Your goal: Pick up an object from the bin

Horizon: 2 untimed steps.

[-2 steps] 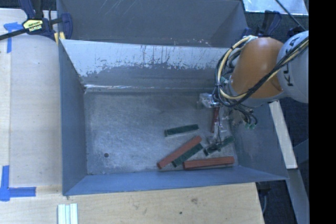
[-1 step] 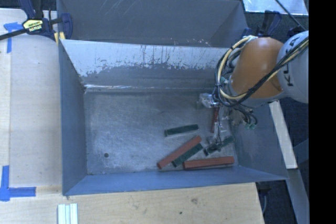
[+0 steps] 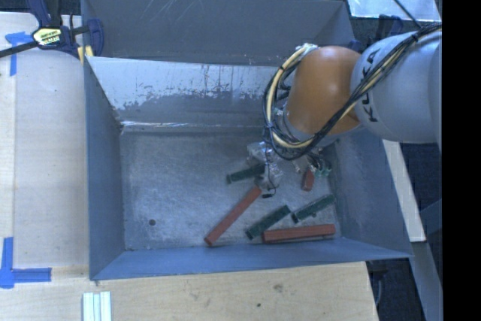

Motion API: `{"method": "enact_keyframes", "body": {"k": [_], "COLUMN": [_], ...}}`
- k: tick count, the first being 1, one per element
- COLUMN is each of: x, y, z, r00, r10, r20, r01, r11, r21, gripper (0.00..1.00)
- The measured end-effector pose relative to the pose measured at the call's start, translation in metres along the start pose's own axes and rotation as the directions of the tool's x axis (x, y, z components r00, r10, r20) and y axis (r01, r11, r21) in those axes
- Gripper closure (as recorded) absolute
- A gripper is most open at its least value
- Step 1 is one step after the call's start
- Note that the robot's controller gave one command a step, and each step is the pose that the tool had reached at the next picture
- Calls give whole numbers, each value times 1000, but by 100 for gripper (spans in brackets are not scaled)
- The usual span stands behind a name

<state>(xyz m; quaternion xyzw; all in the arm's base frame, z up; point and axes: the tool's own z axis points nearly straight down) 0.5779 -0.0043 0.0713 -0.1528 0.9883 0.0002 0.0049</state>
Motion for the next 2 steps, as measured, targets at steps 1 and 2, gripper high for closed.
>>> {"method": "enact_keyframes", "body": {"k": [1, 2], "x": [0, 29], "y": [0, -9], "z": [0, -161], "r00": [1000, 1000], "r10": [0, 1], "r20": [0, -2], "r01": [0, -1], "r11": [1000, 1000], "r21": [0, 2], "gripper": [100, 100]}}
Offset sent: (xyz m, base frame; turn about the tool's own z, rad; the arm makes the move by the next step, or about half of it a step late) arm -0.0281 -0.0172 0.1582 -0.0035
